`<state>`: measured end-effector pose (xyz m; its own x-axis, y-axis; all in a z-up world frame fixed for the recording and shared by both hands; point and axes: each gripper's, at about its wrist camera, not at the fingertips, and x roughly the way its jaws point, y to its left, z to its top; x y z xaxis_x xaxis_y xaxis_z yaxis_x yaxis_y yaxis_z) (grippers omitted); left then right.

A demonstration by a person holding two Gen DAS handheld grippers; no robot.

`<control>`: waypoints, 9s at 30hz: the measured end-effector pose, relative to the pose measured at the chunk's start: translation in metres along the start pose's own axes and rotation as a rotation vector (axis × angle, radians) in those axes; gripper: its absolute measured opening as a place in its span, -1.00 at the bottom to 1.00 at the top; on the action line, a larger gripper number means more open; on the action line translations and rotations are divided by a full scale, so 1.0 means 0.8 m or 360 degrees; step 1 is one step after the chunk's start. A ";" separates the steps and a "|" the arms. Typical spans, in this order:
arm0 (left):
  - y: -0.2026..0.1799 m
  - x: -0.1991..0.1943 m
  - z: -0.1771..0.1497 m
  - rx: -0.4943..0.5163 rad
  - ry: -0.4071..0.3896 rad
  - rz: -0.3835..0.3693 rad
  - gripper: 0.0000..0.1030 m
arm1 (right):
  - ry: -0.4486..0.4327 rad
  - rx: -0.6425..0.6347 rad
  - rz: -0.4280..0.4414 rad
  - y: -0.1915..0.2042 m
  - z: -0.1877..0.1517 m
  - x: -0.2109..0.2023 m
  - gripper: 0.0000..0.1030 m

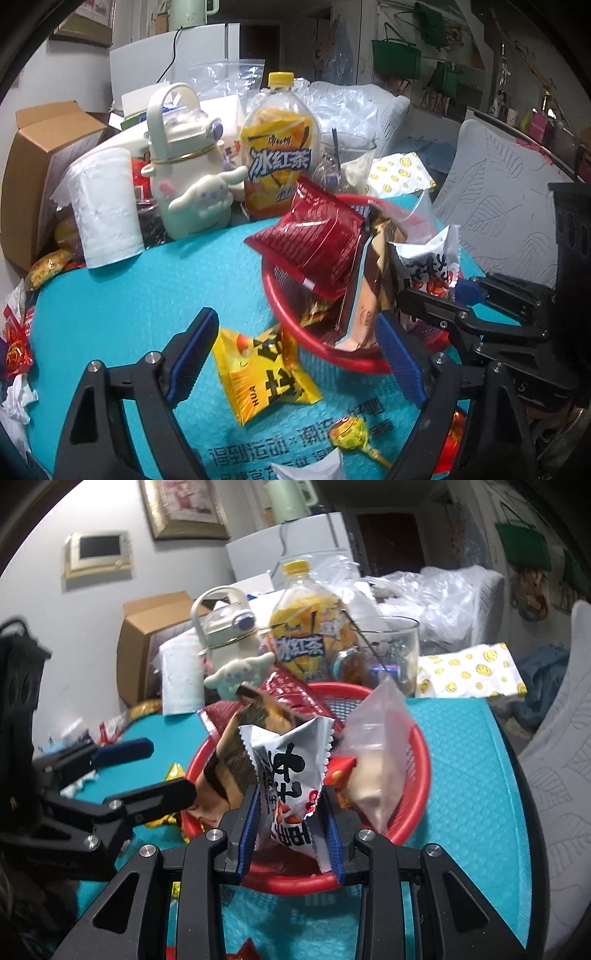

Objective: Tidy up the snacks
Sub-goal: 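Open left gripper dropping cracker packet while right gripper releases white bag into basket, then move both tools back from the basket toward the table snacks, then grasp the white wrapper packet with left gripper while right gripper grasps red candy packet, then lift the white packet and red candy packet and carry both over the basket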

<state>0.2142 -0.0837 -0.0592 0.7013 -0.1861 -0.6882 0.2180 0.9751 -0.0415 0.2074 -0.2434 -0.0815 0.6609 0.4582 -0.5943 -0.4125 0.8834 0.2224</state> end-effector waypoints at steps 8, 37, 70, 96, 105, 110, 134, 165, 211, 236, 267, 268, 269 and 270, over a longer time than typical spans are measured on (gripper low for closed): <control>0.006 0.002 -0.007 -0.0026 0.0056 -0.0008 0.67 | 0.0044 -0.0041 -0.0023 0.007 0.001 0.002 -0.02; 0.007 -0.117 0.010 -0.0010 -0.0167 0.0014 0.67 | -0.0111 -0.0168 -0.0227 0.069 0.038 -0.098 0.20; 0.002 -0.219 -0.111 0.0046 -0.0029 -0.0086 0.67 | -0.0055 -0.0079 -0.0213 0.176 -0.071 -0.201 0.26; 0.004 -0.095 -0.140 -0.0041 0.0327 -0.0108 0.67 | 0.0363 0.0318 -0.0162 0.097 -0.129 -0.105 0.33; 0.013 -0.054 -0.122 -0.0055 0.0392 -0.0166 0.67 | 0.0430 0.0446 -0.0093 0.068 -0.110 -0.073 0.40; 0.015 -0.037 -0.118 -0.0062 0.0425 -0.0184 0.60 | 0.0450 0.0548 -0.0047 0.050 -0.100 -0.058 0.40; 0.007 -0.058 -0.141 -0.0032 0.0451 -0.0276 -0.33 | 0.0501 0.0314 -0.0194 0.083 -0.108 -0.047 -0.20; -0.021 -0.084 -0.170 0.0179 0.0396 -0.0180 -0.33 | 0.0490 0.0162 -0.0262 0.127 -0.156 -0.093 -0.27; -0.026 -0.091 -0.168 0.0112 0.0397 -0.0364 -0.44 | 0.0429 0.0387 -0.0097 0.114 -0.166 -0.121 -0.32; -0.017 -0.151 -0.124 0.0089 0.0189 -0.0437 -0.45 | 0.0294 0.0320 -0.0054 0.121 -0.136 -0.150 -0.32; -0.017 -0.110 0.046 0.0127 -0.0069 -0.0432 -0.44 | 0.0023 0.0010 -0.0126 0.070 0.025 -0.128 -0.32; -0.018 -0.108 0.051 0.0133 -0.0076 -0.0428 -0.44 | 0.0023 0.0002 -0.0124 0.067 0.029 -0.126 -0.32; -0.018 -0.104 0.059 0.0142 -0.0086 -0.0423 -0.44 | 0.0023 -0.0005 -0.0125 0.064 0.032 -0.123 -0.32; -0.018 -0.101 0.063 0.0149 -0.0092 -0.0419 -0.44 | 0.0021 -0.0007 -0.0132 0.061 0.037 -0.119 -0.32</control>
<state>0.1883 -0.0890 0.0338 0.6489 -0.4408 -0.6202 0.4577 0.8772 -0.1446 0.1429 -0.2414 0.0086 0.6846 0.3821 -0.6208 -0.3593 0.9178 0.1688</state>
